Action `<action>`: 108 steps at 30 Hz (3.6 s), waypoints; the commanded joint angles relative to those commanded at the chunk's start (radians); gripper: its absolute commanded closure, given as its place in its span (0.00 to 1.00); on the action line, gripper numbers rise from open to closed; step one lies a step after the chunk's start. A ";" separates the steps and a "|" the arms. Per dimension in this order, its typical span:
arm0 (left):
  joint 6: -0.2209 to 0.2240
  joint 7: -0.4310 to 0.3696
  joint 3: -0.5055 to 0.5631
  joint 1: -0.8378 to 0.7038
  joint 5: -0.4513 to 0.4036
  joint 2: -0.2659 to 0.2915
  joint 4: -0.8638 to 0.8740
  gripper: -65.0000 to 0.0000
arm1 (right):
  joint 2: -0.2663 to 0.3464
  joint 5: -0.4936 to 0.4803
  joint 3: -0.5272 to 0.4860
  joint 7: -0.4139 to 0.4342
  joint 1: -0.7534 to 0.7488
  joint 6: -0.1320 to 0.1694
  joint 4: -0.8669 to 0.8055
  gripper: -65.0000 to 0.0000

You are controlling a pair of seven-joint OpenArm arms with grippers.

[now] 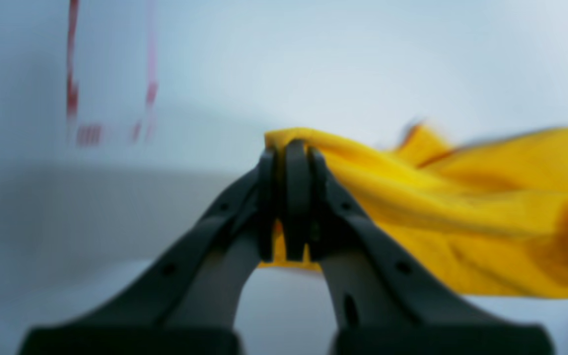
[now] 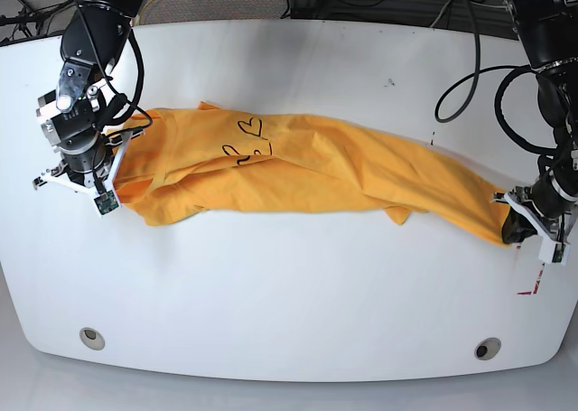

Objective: Fold the T-shirt properly

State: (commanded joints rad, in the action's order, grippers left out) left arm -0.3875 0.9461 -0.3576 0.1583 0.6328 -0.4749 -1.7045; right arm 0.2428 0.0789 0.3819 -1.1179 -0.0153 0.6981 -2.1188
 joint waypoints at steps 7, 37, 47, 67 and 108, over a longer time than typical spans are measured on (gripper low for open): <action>-0.058 0.019 -0.075 -0.033 -0.007 0.017 -0.088 0.99 | 0.007 0.003 0.013 -0.018 0.011 0.000 -0.064 1.00; -0.006 0.071 -0.074 -0.252 -0.050 -0.039 -0.065 0.69 | -0.058 -0.002 0.023 -0.008 -0.202 0.000 -0.044 1.00; 0.018 0.113 -0.072 -0.255 -0.029 -0.075 -0.049 0.50 | -0.067 -0.004 0.041 -0.013 -0.217 0.000 -0.045 1.00; 0.012 0.133 0.016 -0.028 -0.035 0.030 0.200 0.42 | -0.066 -0.003 0.044 -0.008 -0.218 0.000 -0.044 1.00; 0.001 -0.023 0.070 0.061 -0.196 0.044 0.495 0.37 | -0.073 0.000 0.050 -0.011 -0.226 0.000 -0.059 1.00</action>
State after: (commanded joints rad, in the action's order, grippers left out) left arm -0.3864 0.9226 -0.2880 0.2190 0.4372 -0.4308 -1.2099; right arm 0.1703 0.0784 0.4320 -1.1285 -0.2416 0.6981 -2.1777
